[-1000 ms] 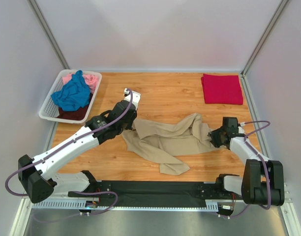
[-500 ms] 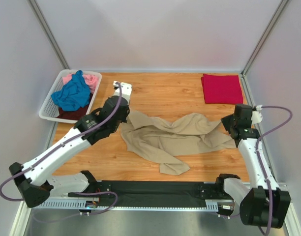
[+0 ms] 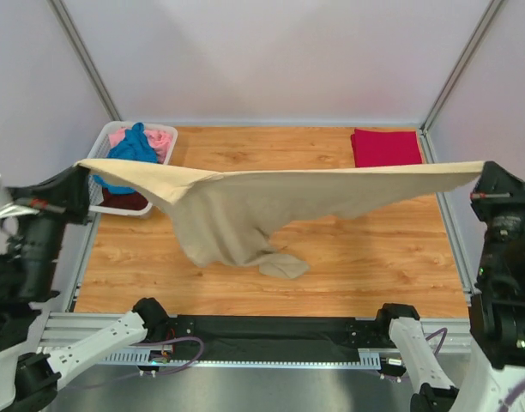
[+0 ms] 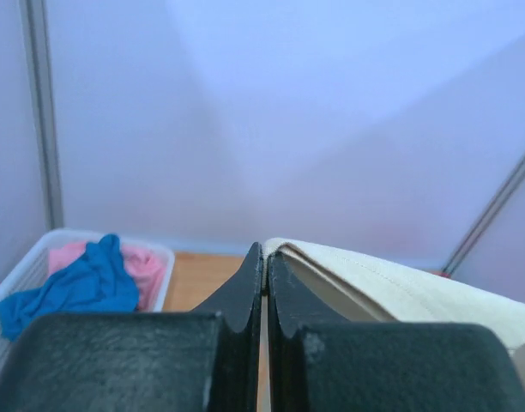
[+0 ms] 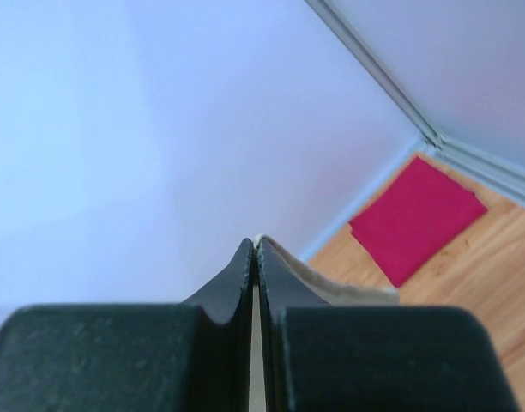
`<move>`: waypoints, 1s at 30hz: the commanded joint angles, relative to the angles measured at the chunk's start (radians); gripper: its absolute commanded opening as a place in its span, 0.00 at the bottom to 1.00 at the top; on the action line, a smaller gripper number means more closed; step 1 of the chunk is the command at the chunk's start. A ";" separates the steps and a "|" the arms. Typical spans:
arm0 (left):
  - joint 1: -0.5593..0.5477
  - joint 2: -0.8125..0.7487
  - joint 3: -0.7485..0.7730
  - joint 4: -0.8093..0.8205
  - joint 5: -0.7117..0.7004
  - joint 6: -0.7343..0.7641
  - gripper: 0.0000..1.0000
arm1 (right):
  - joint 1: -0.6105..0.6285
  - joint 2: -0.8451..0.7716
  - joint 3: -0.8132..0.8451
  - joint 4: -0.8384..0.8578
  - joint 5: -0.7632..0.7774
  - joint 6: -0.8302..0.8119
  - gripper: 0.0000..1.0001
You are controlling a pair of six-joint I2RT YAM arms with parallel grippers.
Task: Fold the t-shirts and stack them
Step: Flatten the tshirt out
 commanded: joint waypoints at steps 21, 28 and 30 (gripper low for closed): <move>0.005 0.090 0.088 -0.077 0.207 0.081 0.00 | -0.005 -0.066 -0.032 0.049 -0.327 -0.104 0.00; 0.084 0.374 0.112 0.089 0.102 0.271 0.00 | -0.006 0.204 -0.120 0.357 -0.426 -0.078 0.00; 0.209 0.500 0.229 0.043 0.167 0.227 0.00 | -0.006 0.322 -0.048 0.399 -0.443 -0.079 0.00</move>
